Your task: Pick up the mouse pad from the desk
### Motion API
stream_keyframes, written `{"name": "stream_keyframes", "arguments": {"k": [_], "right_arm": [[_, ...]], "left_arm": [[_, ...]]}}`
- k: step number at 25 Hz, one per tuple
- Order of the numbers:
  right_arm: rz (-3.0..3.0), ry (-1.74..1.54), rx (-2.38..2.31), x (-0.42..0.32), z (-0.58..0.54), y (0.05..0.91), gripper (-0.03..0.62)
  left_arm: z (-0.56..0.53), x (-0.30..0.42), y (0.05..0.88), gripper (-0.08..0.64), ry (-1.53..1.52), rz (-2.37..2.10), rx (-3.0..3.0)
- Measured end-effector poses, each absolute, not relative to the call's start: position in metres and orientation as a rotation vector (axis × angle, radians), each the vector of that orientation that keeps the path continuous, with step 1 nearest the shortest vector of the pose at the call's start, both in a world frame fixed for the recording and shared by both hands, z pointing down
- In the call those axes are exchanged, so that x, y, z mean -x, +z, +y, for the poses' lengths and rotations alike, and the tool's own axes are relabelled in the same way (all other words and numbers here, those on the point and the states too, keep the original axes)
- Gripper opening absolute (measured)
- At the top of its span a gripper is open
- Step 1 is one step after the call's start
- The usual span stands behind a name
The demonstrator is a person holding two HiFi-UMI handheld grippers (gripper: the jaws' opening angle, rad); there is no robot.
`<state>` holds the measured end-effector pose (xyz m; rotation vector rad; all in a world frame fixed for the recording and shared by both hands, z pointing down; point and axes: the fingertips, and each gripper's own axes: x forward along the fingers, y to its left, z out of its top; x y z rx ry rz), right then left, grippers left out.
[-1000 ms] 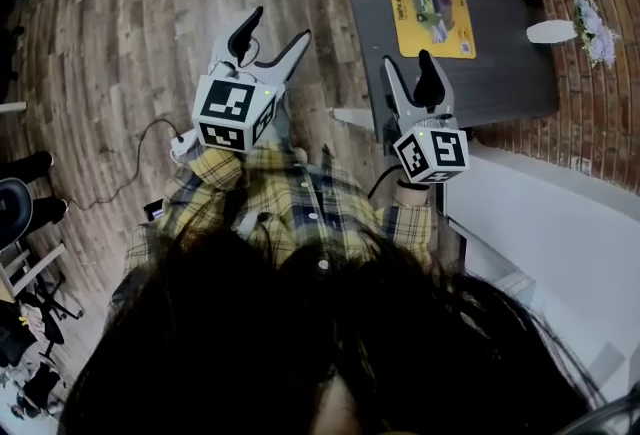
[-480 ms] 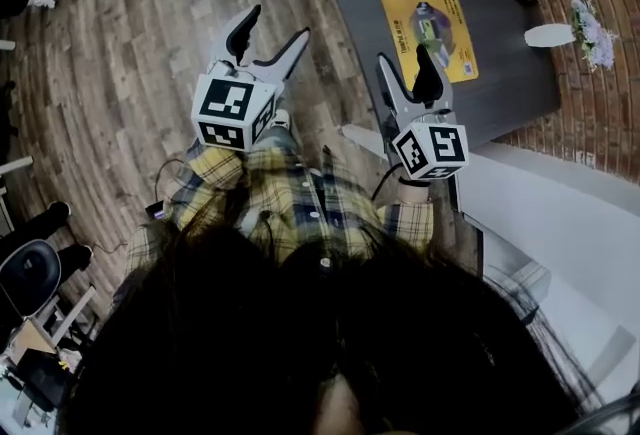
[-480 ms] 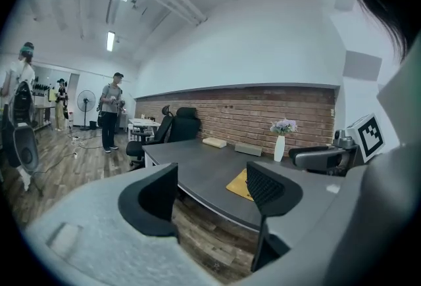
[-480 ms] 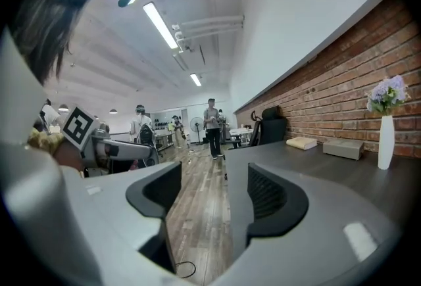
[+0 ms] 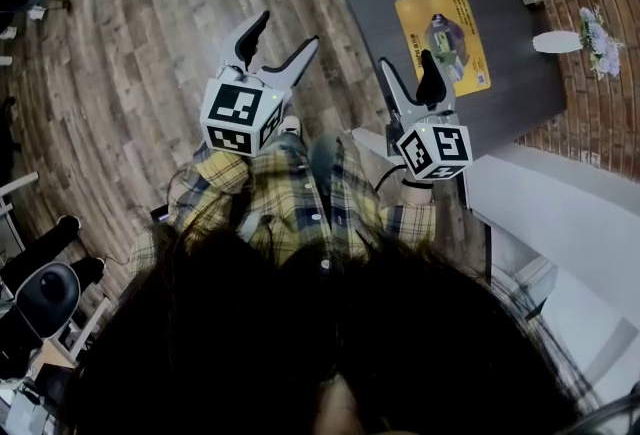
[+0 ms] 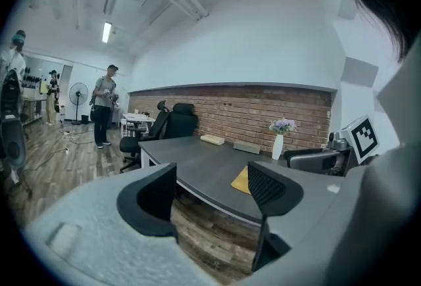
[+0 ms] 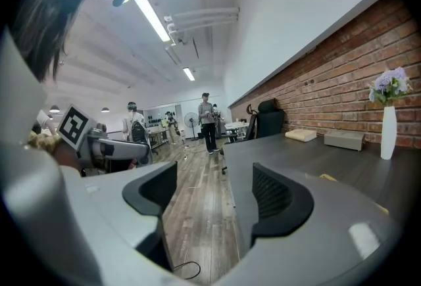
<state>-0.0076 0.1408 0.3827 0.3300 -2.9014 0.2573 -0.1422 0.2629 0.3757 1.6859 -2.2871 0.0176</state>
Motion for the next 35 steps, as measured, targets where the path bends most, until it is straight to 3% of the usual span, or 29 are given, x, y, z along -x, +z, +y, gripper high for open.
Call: {"name": "stream_keyframes", "arguments": {"k": [8,17,35], "right_arm": [[-2.839,0.285,-0.369,0.009,0.136,0.398,0.371],[-2.836,0.299,-0.406,0.035,0.095,0.408,0.371],[-2.822,0.345,-0.719,0.036,-0.060,0.389,0.371]], "left_arm": [[0.258,0.151,0.394,0.365,-0.014,-2.222,-1.682],[0.226,0.181,0.402,0.373,0.010,-2.221,-1.686],[0.036,0.204,0.373,0.373,0.083,-2.061,-1.945]]}}
